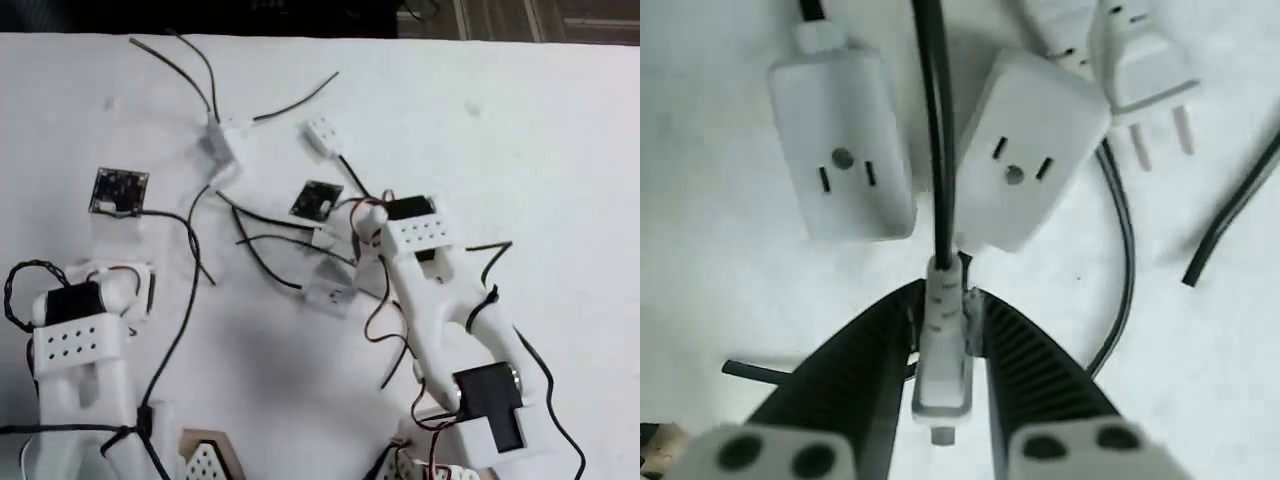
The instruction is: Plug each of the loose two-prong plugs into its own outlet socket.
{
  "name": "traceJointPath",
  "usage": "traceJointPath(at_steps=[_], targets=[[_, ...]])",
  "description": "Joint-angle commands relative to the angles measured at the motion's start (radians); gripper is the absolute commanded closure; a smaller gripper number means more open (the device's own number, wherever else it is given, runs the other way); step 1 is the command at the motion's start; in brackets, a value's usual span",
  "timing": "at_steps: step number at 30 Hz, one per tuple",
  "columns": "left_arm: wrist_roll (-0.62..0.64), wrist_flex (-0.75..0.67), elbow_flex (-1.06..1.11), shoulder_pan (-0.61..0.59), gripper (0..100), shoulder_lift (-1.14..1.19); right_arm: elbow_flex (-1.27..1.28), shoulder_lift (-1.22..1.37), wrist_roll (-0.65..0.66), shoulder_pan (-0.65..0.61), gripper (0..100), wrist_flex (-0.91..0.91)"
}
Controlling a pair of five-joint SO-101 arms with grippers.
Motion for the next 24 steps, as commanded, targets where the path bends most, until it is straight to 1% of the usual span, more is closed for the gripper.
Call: traceJointPath(at_steps=[1, 7, 13, 16, 20, 24], targets=[[-0.012, -0.020, 0.008, 0.027, 98, -0.024, -0.040, 0.004, -0.011, -0.015, 98.1, 0.035], [-0.012, -0.023, 0.034, 0.027, 98, -0.024, -0.032, 0.077, -0.005, -0.012, 98.1, 0.041], [-0.012, -0.112, 0.109, 0.027, 98, -0.024, -0.038, 0.102, -0.003, -0.033, 97.7, 0.068], [-0.012, -0.129, 0.124, 0.027, 98, -0.024, -0.038, 0.107, -0.003, -0.035, 97.2, 0.073], [-0.012, -0.127, 0.127, 0.027, 98, -0.024, -0.035, 0.110, -0.003, -0.028, 89.0, 0.073], [-0.012, -0.127, 0.127, 0.027, 98, -0.024, -0.035, 0.110, -0.003, -0.035, 93.7, 0.073]])
